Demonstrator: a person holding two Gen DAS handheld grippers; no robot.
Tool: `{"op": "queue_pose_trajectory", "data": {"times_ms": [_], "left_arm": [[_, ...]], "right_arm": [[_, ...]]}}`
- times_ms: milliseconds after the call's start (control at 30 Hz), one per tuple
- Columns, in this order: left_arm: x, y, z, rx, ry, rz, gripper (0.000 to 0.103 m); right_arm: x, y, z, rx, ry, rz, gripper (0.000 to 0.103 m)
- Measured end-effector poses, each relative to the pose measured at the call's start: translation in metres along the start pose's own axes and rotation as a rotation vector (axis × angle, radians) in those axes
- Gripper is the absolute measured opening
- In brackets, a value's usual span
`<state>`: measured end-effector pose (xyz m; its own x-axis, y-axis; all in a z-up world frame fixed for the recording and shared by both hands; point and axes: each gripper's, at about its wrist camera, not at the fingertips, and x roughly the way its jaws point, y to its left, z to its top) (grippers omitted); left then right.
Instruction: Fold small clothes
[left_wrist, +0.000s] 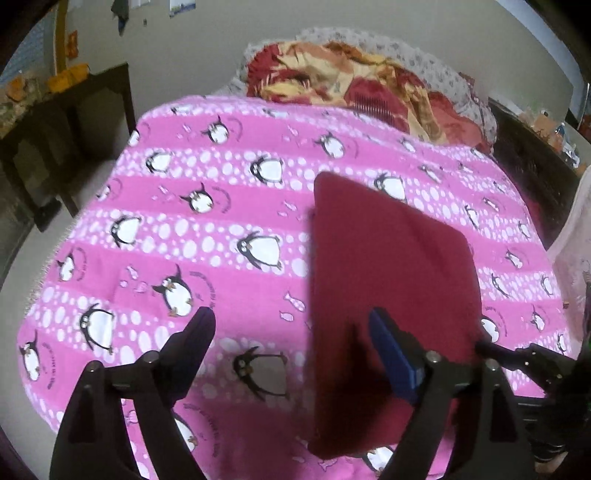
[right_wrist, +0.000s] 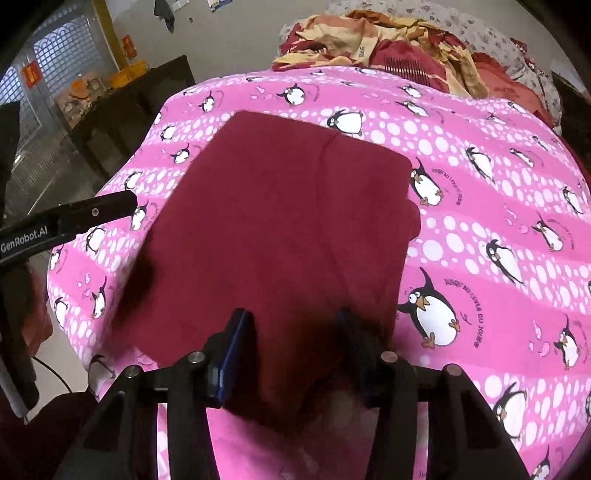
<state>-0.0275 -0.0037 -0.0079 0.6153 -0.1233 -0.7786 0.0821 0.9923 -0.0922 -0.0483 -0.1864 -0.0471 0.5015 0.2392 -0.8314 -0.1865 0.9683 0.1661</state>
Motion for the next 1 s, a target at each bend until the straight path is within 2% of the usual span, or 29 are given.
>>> {"op": "queue_pose_trajectory", "data": {"times_ms": [67,167,233,400,467,733,1000], "left_arm": [[-0.006,-0.001,-0.001,0.004,-0.017,0.003,0.085],[-0.016,-0.003,-0.003,0.012,-0.05,0.012,0.088],[-0.022,-0.005,-0.005,0.008,-0.067,0.004,0.092],[-0.037,-0.008,-0.01,0.007,-0.132,0.038,0.097],[-0.041,-0.008,-0.012,0.007,-0.142,0.032,0.099],[-0.048,-0.012,-0.014,0.017,-0.163,0.039,0.099],[-0.045,-0.015,-0.014,0.03,-0.146,0.036,0.099]], "right_arm": [[-0.014,0.004,-0.003,0.005,-0.012,-0.006,0.056],[-0.038,0.006,-0.004,0.034,-0.074,-0.02,0.071],[-0.045,0.008,-0.003,0.049,-0.109,-0.049,0.073],[-0.049,0.01,0.003,0.09,-0.125,-0.098,0.078],[-0.05,0.011,0.003,0.102,-0.134,-0.114,0.083],[-0.052,0.02,0.007,0.096,-0.147,-0.106,0.088],[-0.049,0.014,0.007,0.13,-0.138,-0.103,0.089]]}}
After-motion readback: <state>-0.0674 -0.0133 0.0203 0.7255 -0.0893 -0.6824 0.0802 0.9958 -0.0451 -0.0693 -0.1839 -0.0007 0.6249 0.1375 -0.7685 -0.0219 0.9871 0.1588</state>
